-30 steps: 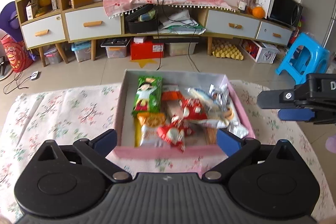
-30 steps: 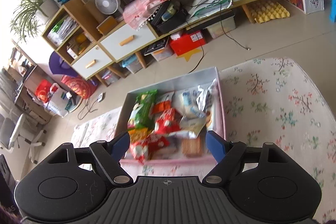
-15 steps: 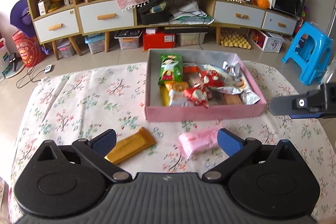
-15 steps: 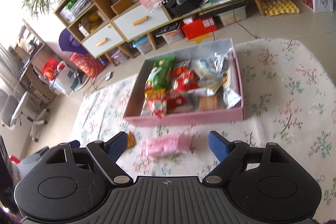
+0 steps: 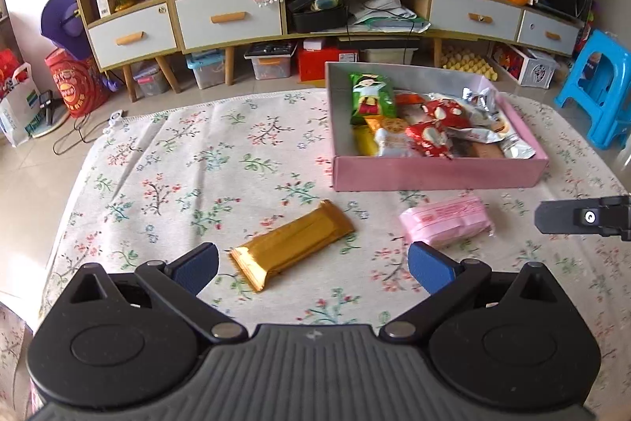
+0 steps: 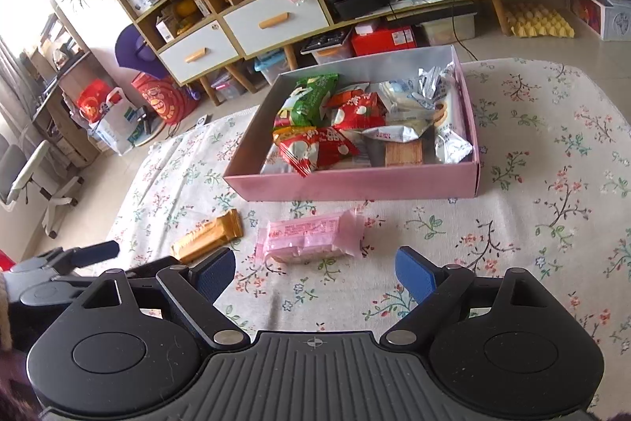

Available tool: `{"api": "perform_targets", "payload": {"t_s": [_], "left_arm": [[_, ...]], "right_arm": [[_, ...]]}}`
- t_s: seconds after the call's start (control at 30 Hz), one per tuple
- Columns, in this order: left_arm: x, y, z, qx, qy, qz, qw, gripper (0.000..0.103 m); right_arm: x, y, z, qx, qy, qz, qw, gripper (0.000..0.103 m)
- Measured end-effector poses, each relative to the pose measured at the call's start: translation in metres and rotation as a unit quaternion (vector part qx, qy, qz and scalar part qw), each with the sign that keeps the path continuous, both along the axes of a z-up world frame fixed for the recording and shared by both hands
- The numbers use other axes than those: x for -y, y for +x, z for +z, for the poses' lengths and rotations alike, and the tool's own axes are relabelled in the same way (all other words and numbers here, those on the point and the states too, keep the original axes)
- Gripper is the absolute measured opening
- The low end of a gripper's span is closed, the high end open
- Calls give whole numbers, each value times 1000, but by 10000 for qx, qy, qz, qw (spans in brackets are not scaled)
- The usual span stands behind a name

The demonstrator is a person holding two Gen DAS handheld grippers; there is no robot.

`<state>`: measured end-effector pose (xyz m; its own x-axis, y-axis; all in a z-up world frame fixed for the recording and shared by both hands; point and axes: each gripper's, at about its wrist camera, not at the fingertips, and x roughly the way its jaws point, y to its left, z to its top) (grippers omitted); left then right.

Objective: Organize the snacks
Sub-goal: 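Withdraw both open grippers toward the gold wafer bar and pink bread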

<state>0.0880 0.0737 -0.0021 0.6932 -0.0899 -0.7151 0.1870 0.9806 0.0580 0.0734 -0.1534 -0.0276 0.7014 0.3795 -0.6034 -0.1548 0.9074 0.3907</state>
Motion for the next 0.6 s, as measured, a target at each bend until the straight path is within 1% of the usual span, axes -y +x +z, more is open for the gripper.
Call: {"api": "perform_targets", "payload": {"t_s": [0.1,0.17,0.3,0.4,0.47,0.6], "left_arm": [[-8,2,-3,120,95,29,9999,103],[-12,6,-6,213,128,-6,9997,103],[-20,16,-16,346,97,-131,9993,103],[-27,24,-25,398,-36,-276,9988,103],[-31,31,-32,329,-211,-372,9985,103],[-33,43,-44,-26,-463,-496,9977,102]], "right_arm": [[0,1,-6,37,43,-44,10000,90],[-1,1,-9,174,-4,-73,9998,91],[-10,4,-17,552,-404,-106,9976,92],[-20,9,-26,676,-613,42,9958,92],[-25,13,-32,655,-630,215,9956,92],[-33,21,-37,603,-740,565,9938,92]]}}
